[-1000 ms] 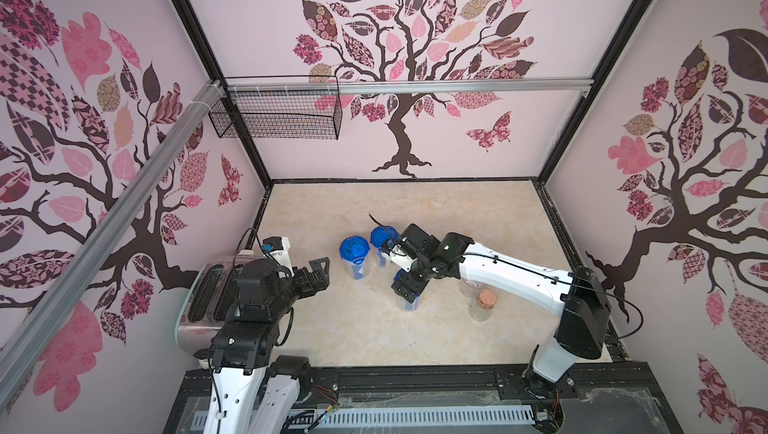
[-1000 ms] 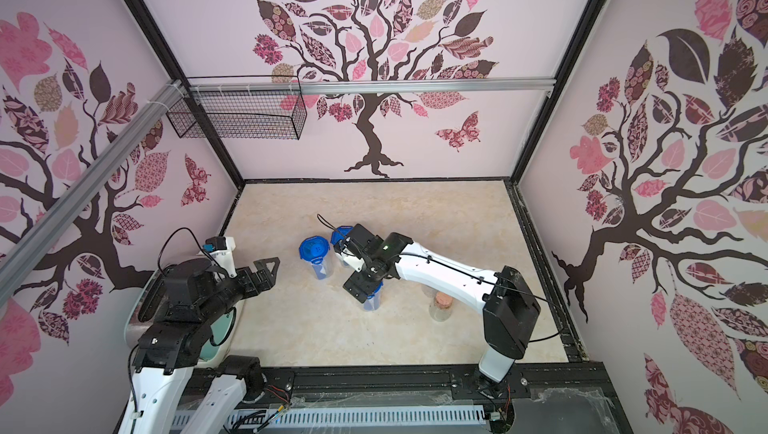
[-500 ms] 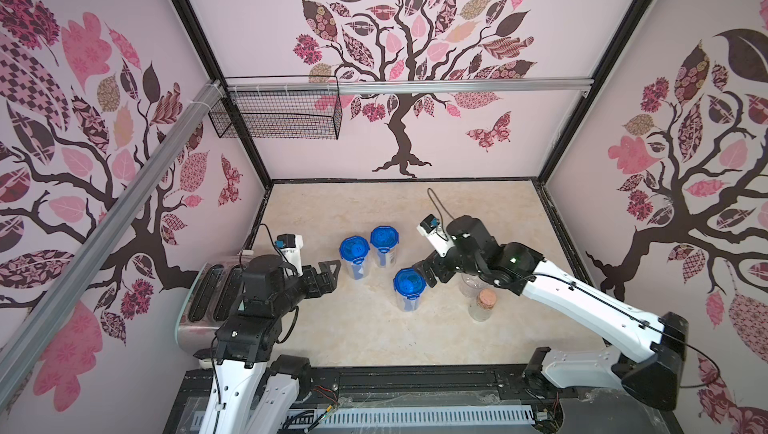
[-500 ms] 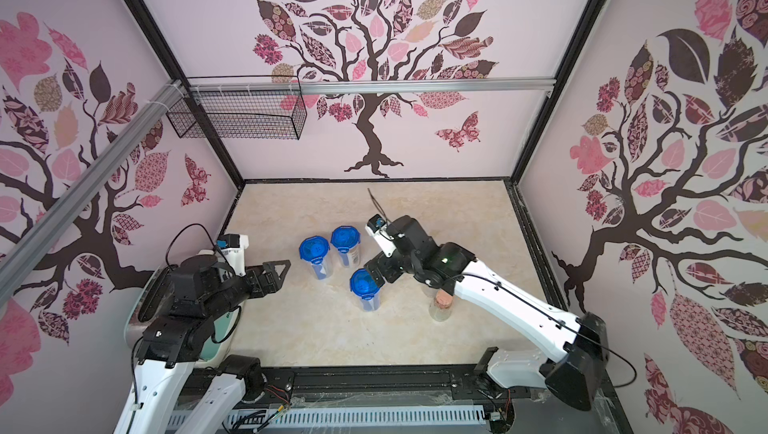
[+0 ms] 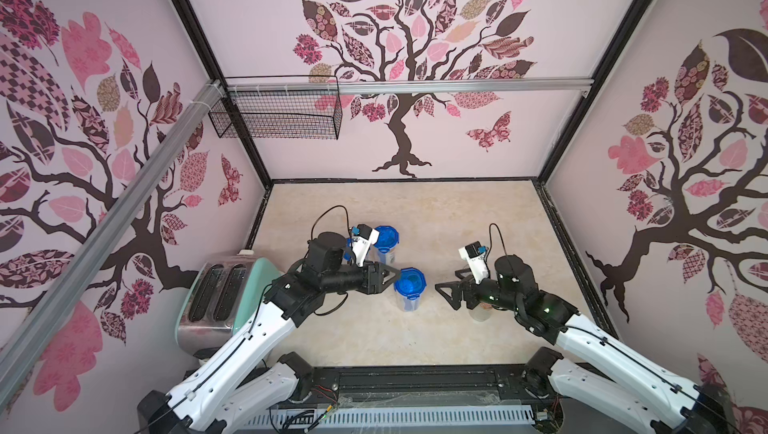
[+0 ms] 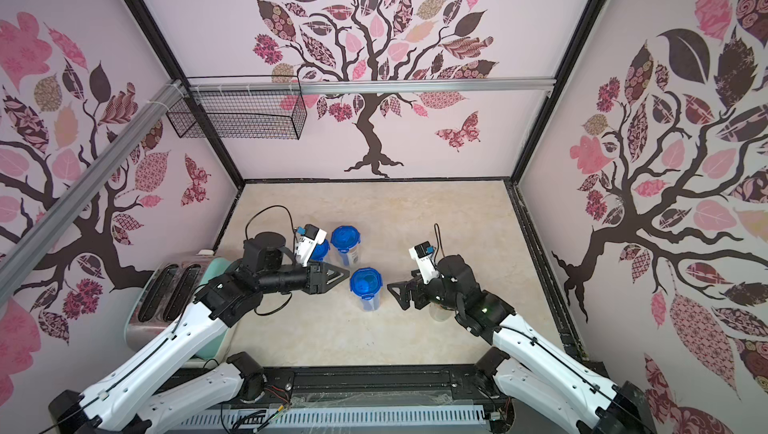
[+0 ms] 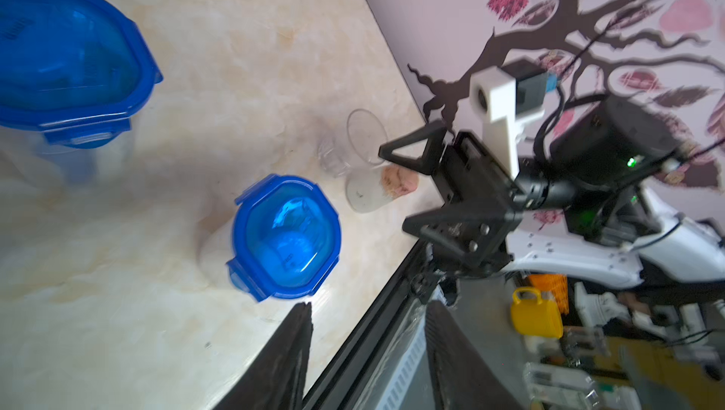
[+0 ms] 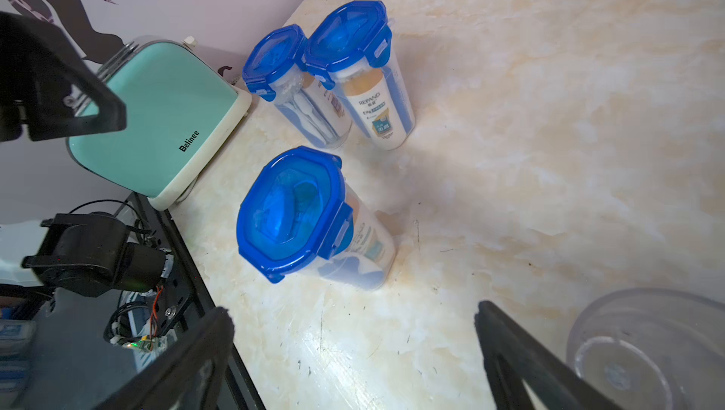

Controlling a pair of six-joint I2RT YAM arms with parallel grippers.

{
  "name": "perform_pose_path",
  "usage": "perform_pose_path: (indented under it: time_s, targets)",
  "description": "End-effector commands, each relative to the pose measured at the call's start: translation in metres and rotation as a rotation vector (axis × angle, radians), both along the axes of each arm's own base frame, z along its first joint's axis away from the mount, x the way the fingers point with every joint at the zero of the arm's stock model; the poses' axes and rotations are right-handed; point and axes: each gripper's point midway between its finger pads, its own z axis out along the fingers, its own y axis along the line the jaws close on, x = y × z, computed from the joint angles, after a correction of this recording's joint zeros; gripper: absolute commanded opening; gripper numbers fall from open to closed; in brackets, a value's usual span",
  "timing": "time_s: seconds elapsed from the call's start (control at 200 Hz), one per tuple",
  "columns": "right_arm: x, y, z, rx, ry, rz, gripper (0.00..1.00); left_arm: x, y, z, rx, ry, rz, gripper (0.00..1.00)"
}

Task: Take out toiletry kits
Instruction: Unfasten the latch on the container.

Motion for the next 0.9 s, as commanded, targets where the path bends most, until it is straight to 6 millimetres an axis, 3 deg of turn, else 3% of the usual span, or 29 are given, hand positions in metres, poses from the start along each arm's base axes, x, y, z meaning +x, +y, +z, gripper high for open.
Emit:
perform_pose_path:
  time_s: [0.0,0.15,0.285,0.335,0.785,0.895]
  targets:
    - [-0.001,0.008,0.026,0.144,-0.041,0.013,0.96,-0.001,-0.028,0.014,-0.152,0.038,-0.067,0.41]
    - [-0.004,0.01,0.014,0.159,-0.012,0.025,0.94,0.004,-0.041,0.01,-0.241,0.075,-0.085,0.14]
    - [-0.009,0.014,0.012,0.176,-0.007,0.06,0.92,0.005,-0.044,-0.003,-0.253,0.134,-0.076,0.1]
    - [-0.01,0.016,0.012,0.18,-0.008,0.069,0.91,0.005,-0.045,-0.008,-0.261,0.154,-0.075,0.0]
    - [-0.017,0.025,0.003,0.183,0.001,0.151,0.86,0.014,-0.056,-0.052,-0.237,0.268,-0.07,0.0]
    - [-0.02,0.026,-0.001,0.185,0.001,0.165,0.86,0.019,-0.055,-0.072,-0.171,0.314,-0.036,0.0]
